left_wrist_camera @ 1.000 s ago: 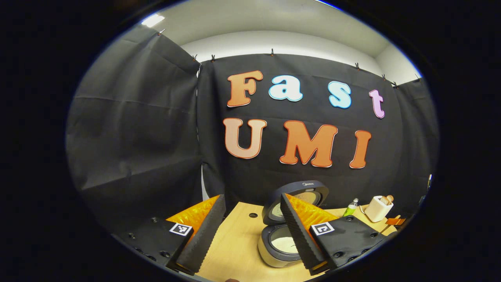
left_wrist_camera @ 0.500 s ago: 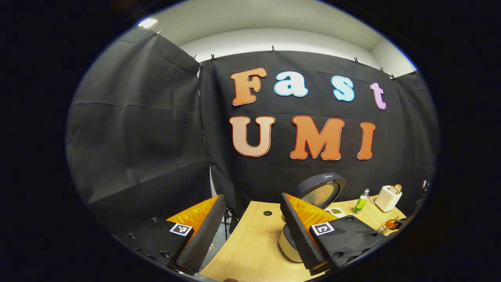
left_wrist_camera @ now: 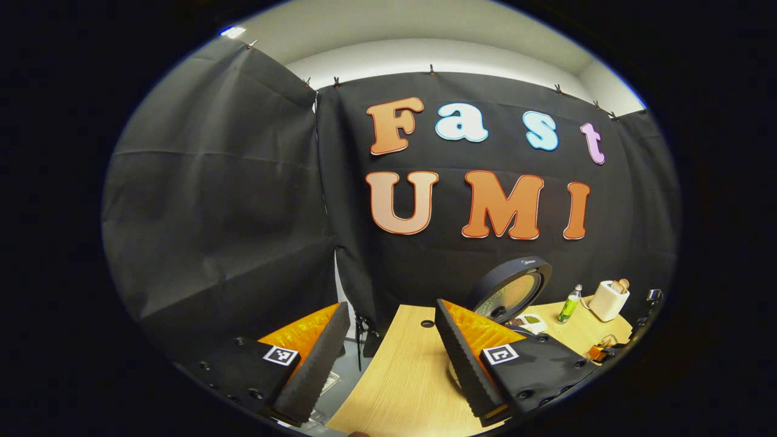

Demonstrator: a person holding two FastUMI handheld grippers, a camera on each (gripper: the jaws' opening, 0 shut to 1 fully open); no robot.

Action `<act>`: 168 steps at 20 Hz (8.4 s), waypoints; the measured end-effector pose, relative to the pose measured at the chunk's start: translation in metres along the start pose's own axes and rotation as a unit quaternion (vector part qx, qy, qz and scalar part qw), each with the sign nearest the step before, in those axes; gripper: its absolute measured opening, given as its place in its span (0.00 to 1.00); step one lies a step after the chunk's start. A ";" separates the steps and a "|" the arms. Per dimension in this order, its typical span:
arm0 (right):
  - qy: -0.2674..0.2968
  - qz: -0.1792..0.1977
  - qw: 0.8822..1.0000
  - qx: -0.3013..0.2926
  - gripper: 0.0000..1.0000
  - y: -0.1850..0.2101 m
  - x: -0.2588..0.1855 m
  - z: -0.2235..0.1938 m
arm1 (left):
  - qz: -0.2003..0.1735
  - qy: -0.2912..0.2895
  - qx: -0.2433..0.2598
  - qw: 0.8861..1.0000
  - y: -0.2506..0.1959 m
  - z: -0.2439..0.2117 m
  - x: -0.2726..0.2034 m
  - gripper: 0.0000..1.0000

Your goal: Close the left gripper, press the button to open the rice cooker; take a wooden spoon from the chopstick holder with the right hand, scoop a spoonful of rice and pour it into the rice cooker, then put the wooden spoon back into the chopstick holder.

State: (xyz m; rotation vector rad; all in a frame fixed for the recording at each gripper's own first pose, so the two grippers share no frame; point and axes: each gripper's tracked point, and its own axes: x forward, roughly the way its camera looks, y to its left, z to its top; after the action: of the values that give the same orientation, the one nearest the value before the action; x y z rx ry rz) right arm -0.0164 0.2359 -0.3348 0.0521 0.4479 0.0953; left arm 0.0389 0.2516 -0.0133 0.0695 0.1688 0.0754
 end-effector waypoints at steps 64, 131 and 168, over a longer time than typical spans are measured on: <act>-0.041 0.208 0.832 0.513 0.22 0.085 -0.015 0.236 | -0.029 -0.028 -0.057 0.998 0.039 -0.017 -0.023 0.93; -0.117 0.218 0.967 0.056 0.22 0.246 -0.012 0.233 | -0.140 0.000 -0.046 0.989 -0.043 -0.013 -0.009 0.93; -0.133 0.111 0.985 -0.023 0.22 0.114 0.007 0.228 | -0.159 0.022 -0.039 0.986 -0.097 -0.023 0.013 0.93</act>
State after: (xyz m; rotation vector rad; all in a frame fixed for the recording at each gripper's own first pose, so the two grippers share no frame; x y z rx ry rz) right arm 0.0801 0.3434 -0.1244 0.0687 0.1704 0.3135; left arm 0.0548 0.1579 -0.0457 -0.0377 0.2188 -0.2360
